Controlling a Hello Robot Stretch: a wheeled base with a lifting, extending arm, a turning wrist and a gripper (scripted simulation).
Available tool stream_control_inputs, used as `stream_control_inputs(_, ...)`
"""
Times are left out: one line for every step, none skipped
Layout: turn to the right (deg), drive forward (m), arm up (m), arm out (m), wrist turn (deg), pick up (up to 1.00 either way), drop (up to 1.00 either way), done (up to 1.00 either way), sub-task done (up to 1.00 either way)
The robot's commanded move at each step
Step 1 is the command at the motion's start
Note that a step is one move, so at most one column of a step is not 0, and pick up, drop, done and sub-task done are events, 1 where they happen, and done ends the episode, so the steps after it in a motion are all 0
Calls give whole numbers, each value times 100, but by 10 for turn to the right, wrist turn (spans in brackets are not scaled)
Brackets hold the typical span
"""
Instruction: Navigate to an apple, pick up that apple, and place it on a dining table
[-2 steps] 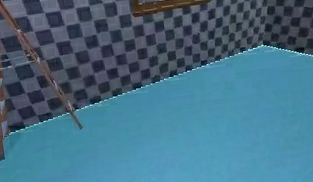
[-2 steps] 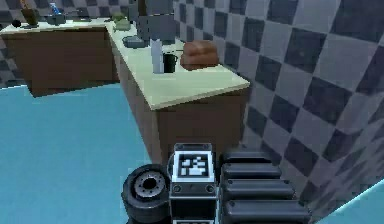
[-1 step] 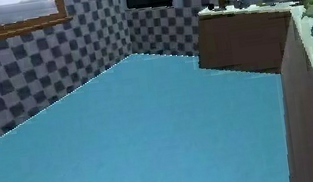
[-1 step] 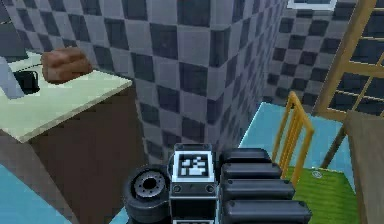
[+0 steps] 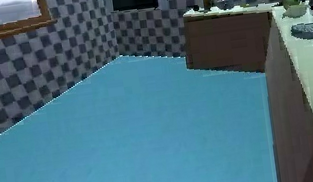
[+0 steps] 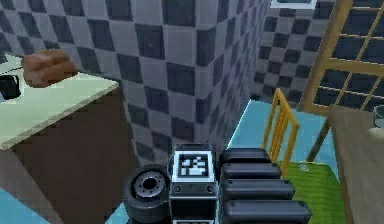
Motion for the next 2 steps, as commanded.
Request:
stream_control_inputs(450, 0, 0, 0, 0, 0, 0, 0, 0)
stream_control_inputs(450, 0, 0, 0, 0, 0, 0, 0, 0)
